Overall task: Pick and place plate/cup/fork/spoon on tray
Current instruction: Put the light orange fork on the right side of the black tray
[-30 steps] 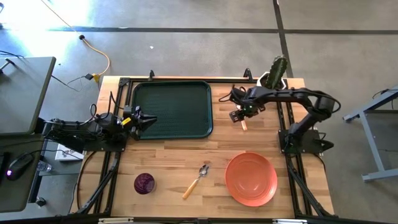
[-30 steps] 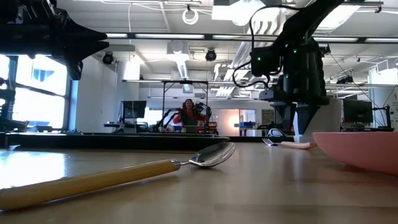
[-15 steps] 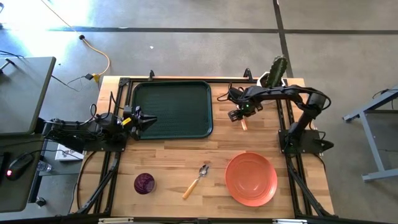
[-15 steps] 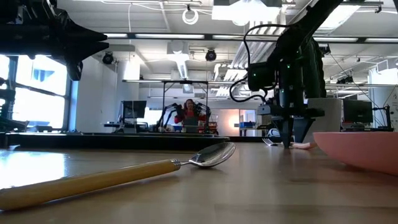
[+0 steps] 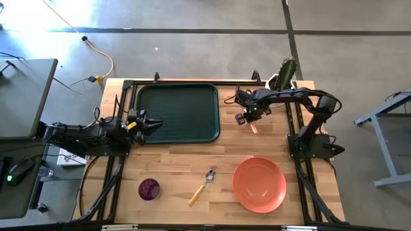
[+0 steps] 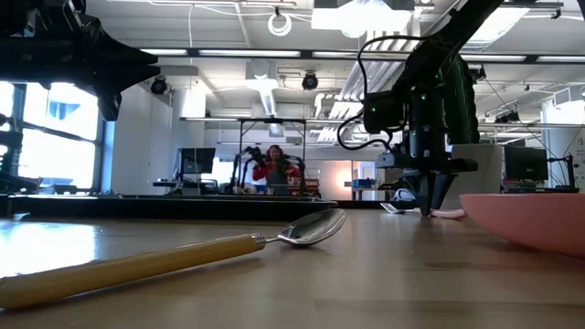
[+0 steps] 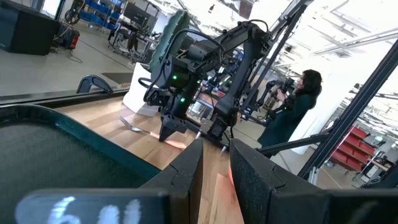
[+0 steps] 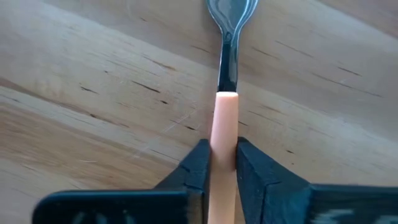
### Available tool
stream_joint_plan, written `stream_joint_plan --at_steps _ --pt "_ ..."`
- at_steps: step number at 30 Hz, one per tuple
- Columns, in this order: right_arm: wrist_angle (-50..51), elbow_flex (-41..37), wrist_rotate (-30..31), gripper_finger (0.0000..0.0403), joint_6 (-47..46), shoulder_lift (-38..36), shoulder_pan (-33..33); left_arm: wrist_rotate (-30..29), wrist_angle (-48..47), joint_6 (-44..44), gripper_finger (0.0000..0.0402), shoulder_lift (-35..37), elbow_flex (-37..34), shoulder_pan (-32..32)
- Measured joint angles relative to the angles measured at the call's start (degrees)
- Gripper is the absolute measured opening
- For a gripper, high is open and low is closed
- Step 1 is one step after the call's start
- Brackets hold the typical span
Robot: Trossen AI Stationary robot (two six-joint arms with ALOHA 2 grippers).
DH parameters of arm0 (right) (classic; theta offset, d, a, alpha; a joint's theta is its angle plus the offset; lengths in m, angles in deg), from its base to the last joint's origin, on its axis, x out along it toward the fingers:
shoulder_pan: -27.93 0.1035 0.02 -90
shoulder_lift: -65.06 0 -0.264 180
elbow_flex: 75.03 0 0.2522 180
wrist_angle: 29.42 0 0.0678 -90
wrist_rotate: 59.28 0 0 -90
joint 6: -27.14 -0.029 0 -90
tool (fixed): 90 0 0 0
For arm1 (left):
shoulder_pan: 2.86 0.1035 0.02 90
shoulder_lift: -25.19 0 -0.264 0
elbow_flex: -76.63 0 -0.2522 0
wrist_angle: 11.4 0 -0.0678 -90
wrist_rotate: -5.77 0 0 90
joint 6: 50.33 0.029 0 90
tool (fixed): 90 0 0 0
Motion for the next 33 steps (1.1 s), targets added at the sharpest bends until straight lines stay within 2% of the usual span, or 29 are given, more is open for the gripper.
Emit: stream_joint_plan --at_steps 8,16,23,33 --pt "0.33 0.14 -0.60 0.0031 -3.13 -0.07 0.04 0.00 0.02 0.00 0.0071 -0.02 0.00 0.00" --pt "1.39 3.53 -1.38 0.0030 -5.98 0.11 2.42 0.00 -0.07 0.00 0.0071 0.00 0.00 0.00" --pt "1.02 7.81 0.07 0.0030 -9.80 0.09 5.29 0.08 -2.10 0.03 0.0071 -0.01 0.00 0.00" --pt "-5.44 14.89 5.04 0.0030 -16.72 0.04 8.59 1.51 -5.46 1.14 0.0071 0.00 0.00 -0.02"
